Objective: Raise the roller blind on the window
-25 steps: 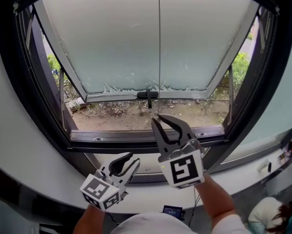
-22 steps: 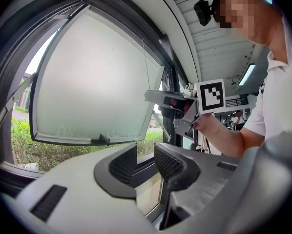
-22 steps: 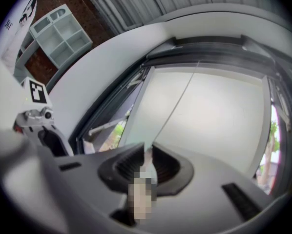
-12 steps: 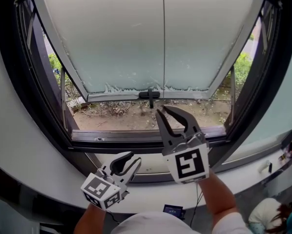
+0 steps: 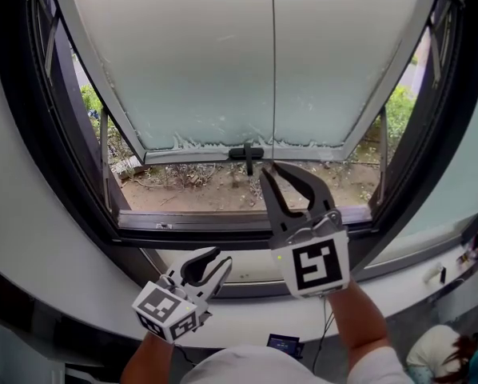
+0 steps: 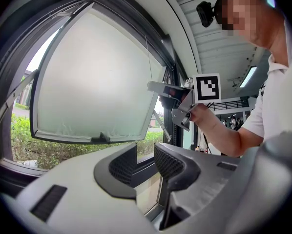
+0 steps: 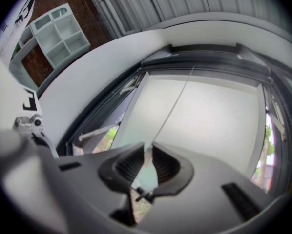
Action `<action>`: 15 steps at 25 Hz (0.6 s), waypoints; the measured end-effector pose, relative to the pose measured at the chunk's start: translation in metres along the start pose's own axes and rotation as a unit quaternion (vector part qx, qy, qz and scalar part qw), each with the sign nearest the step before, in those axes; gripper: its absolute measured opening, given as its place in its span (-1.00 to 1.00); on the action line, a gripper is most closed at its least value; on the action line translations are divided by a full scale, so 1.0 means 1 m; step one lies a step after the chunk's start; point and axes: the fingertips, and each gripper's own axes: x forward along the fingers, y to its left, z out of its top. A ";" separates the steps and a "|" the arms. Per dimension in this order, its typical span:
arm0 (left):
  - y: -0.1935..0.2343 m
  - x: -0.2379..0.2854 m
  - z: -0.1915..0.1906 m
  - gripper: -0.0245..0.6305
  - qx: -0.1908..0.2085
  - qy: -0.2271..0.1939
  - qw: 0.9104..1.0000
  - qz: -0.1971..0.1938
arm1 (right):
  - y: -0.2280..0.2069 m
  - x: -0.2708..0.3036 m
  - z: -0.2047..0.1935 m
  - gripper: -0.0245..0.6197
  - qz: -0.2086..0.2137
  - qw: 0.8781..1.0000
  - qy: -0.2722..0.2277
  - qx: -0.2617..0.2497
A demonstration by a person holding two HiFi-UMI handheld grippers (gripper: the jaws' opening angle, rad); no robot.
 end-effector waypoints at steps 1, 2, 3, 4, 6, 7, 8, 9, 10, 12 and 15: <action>0.000 0.000 0.000 -0.53 0.000 0.000 1.000 0.000 | -0.002 0.000 0.002 -0.74 -0.001 1.000 -0.001 0.000; 0.000 0.000 -0.001 -0.53 -0.001 0.000 1.000 0.000 | -0.003 0.000 0.003 -0.74 -0.003 1.000 -0.002 -0.001; 0.000 -0.001 -0.001 -0.53 -0.001 0.000 1.000 0.001 | -0.004 0.000 0.004 -0.74 -0.003 1.000 -0.002 -0.002; 0.000 -0.001 -0.002 -0.53 -0.002 0.001 1.000 0.001 | -0.005 0.000 0.004 -0.74 -0.004 1.000 -0.002 -0.003; -0.001 -0.002 -0.002 -0.53 -0.003 0.001 1.000 0.001 | -0.006 0.000 0.004 -0.74 -0.005 1.000 -0.001 -0.004; -0.001 -0.002 -0.002 -0.53 -0.003 0.001 1.000 0.001 | -0.006 0.000 0.004 -0.74 -0.005 1.000 -0.001 -0.005; -0.001 -0.003 -0.002 -0.53 -0.003 0.001 1.000 0.001 | -0.006 0.000 0.005 -0.74 -0.005 1.000 -0.002 -0.005; -0.001 -0.003 -0.002 -0.53 -0.004 0.001 1.000 0.002 | -0.006 0.000 0.006 -0.74 -0.005 1.000 -0.003 -0.006; -0.001 -0.003 -0.001 -0.53 -0.004 0.001 1.000 0.002 | -0.007 0.000 0.007 -0.74 -0.006 1.000 -0.003 -0.007; -0.001 -0.003 -0.001 -0.53 -0.004 0.000 1.000 0.002 | -0.007 0.001 0.009 -0.74 -0.006 1.000 -0.006 -0.009; -0.002 -0.003 -0.002 -0.53 -0.002 0.001 1.000 -0.001 | -0.008 0.000 0.013 -0.74 -0.008 1.000 -0.011 -0.010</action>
